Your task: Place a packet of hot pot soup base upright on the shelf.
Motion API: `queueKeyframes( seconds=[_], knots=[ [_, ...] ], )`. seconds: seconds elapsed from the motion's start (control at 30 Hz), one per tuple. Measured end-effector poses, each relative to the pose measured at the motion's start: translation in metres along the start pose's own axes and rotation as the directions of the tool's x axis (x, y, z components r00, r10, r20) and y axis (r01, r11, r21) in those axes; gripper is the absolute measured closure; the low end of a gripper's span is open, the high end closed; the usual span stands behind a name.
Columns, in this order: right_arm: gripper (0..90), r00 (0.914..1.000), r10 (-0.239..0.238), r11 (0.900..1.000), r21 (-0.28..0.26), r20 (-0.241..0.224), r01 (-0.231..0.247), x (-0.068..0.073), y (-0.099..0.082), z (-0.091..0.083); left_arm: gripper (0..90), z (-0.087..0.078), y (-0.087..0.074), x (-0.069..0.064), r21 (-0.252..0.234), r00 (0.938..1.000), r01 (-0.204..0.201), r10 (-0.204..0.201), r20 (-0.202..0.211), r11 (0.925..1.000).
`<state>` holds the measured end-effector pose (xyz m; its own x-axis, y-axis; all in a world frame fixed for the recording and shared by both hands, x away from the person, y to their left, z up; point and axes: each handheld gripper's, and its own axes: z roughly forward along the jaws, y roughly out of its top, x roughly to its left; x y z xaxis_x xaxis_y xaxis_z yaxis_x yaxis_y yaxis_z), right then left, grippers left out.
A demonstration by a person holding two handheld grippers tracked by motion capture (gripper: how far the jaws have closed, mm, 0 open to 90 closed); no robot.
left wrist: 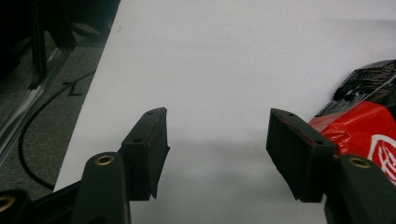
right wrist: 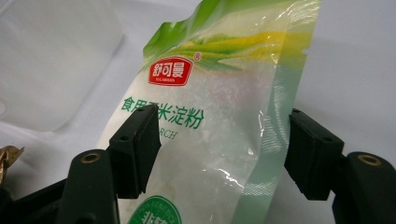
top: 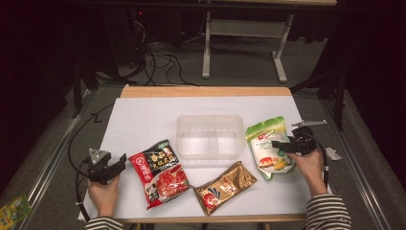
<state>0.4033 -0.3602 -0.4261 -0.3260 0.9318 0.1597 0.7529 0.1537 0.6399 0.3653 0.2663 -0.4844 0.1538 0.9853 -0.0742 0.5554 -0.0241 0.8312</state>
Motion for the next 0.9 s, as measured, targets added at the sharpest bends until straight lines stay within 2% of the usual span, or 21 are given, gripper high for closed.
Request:
queueKeyframes(
  seconds=[0.4, 0.7, 0.8, 0.9],
  knots=[
    [35.0, 0.9974, -0.042, 0.9965, 0.07, -0.058, 0.046, 0.009, 0.001, 0.011, 39.0, 0.0, 0.0, 0.0, 0.0, 1.0, 0.0, 0.0, 0.0, 1.0],
    [48.6, 0.9921, -0.075, 0.9898, 0.113, -0.1, 0.087, 0.015, 0.0, 0.016, 39.1, 0.0, 0.0, 0.0, -0.003, 1.0, 0.001, -0.001, 0.0, 1.0],
    [51.6, 0.9907, -0.074, 0.9891, 0.119, -0.114, 0.087, 0.016, 0.0, 0.017, 39.1, 0.0, 0.0, 0.0, -0.004, 1.0, 0.002, -0.002, -0.003, 1.0],
    [58.6, 0.9891, -0.065, 0.9876, 0.133, -0.132, 0.083, 0.016, 0.001, 0.016, 39.1, 0.0, 0.0, 0.0, -0.005, 1.0, 0.002, -0.002, -0.002, 1.0]
  ],
)
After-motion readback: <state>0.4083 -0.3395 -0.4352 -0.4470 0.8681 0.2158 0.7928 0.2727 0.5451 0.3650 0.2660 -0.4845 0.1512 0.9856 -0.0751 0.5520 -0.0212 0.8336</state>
